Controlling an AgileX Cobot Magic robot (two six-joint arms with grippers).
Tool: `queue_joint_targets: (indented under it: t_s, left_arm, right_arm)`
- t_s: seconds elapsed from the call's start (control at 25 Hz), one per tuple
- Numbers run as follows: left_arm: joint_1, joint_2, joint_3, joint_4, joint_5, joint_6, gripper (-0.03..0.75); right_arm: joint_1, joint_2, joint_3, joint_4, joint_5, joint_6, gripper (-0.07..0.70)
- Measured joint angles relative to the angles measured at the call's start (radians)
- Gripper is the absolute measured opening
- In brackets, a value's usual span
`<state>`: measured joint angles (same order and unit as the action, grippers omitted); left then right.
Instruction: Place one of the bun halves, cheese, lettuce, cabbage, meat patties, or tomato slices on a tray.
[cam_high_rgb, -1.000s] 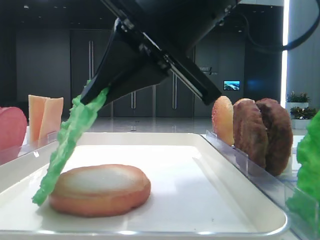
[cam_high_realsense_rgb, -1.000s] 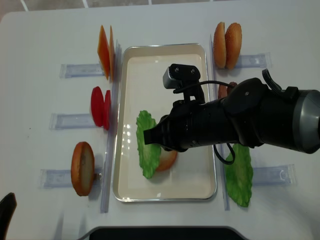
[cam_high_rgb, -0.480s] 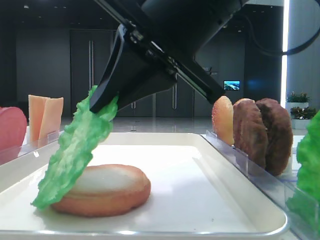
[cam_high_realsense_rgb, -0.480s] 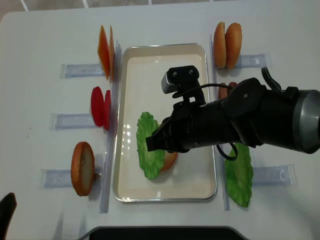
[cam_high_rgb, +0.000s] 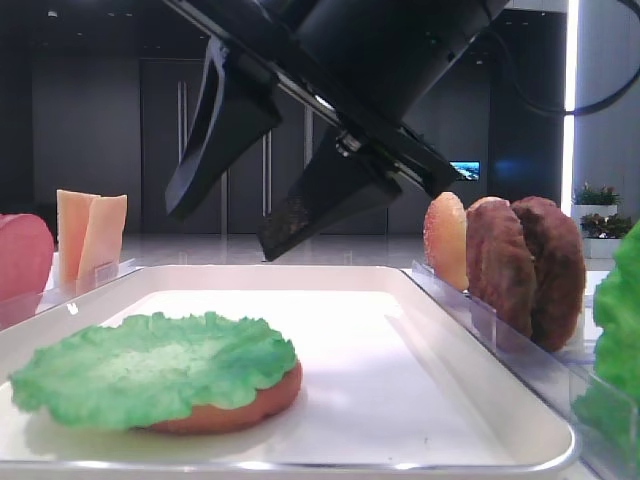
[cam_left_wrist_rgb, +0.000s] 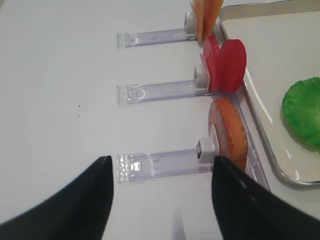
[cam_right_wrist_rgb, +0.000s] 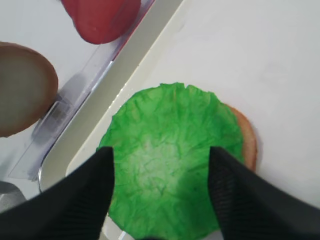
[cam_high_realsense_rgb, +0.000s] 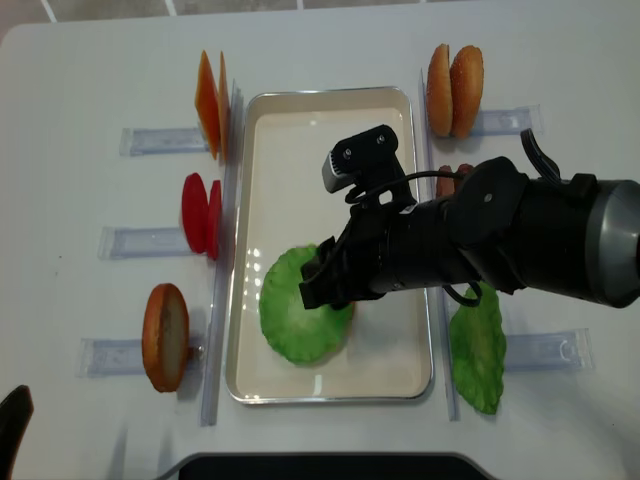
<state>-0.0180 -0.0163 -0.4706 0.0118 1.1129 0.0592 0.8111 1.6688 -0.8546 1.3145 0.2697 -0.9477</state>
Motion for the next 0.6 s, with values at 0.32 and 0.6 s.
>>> queue_joint_targets:
  t_s: [0.32, 0.6]
  left_arm:
    - [0.0, 0.0, 0.0, 0.0, 0.0, 0.0, 0.471]
    - [0.0, 0.0, 0.0, 0.0, 0.0, 0.0, 0.471]
  right_arm:
    - [0.0, 0.0, 0.0, -0.083, -0.084, 0.0, 0.434]
    - [-0.001, -0.039, 0.0, -0.207, -0.049, 0.0, 0.414]
